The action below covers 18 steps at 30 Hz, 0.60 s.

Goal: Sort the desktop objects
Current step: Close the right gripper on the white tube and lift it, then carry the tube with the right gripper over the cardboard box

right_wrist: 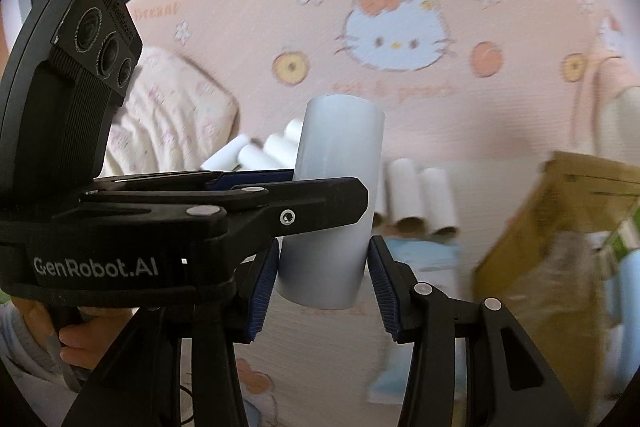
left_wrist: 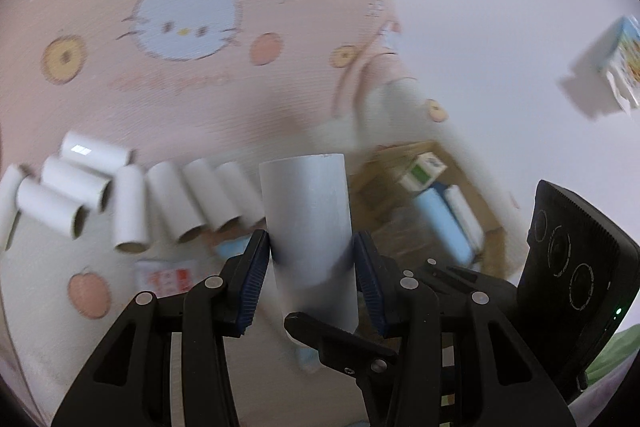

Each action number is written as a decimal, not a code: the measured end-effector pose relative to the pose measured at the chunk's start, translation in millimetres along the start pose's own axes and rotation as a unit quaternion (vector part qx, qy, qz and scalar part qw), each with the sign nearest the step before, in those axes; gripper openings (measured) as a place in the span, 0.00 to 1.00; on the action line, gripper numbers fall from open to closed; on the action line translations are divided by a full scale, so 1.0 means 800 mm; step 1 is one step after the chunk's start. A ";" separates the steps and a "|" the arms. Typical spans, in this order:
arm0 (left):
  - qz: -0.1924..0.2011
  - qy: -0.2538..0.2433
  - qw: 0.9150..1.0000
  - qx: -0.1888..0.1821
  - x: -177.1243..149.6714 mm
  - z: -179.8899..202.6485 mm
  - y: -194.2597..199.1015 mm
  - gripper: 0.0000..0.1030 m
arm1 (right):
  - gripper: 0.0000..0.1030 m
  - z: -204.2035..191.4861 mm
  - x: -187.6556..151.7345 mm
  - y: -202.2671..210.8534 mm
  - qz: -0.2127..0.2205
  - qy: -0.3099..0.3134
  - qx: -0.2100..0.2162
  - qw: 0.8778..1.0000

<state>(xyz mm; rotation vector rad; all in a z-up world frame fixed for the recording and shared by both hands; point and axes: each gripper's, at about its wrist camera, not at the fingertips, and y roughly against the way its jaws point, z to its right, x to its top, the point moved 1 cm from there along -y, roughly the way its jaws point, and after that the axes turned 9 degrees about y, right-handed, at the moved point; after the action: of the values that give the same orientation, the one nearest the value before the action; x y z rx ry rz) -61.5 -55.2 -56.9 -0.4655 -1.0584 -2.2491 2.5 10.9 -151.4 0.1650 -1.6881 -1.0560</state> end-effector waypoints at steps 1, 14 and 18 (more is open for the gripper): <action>-0.003 -0.006 1.000 -0.004 0.002 0.010 -0.003 0.46 | 0.42 0.005 -0.001 0.009 0.006 -0.004 -0.008 1.000; -0.040 -0.068 0.995 -0.058 0.051 0.118 -0.054 0.46 | 0.42 0.080 0.002 0.084 0.036 -0.017 -0.103 0.994; -0.052 -0.096 0.992 -0.055 0.060 0.148 -0.072 0.46 | 0.42 0.102 0.003 0.096 0.025 -0.007 -0.136 0.990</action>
<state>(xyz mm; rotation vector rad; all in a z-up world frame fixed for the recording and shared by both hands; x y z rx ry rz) -128.3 48.5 9.4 -0.7008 -1.0798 -2.4012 -37.0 100.4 -96.9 -0.0605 -1.5359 -1.2389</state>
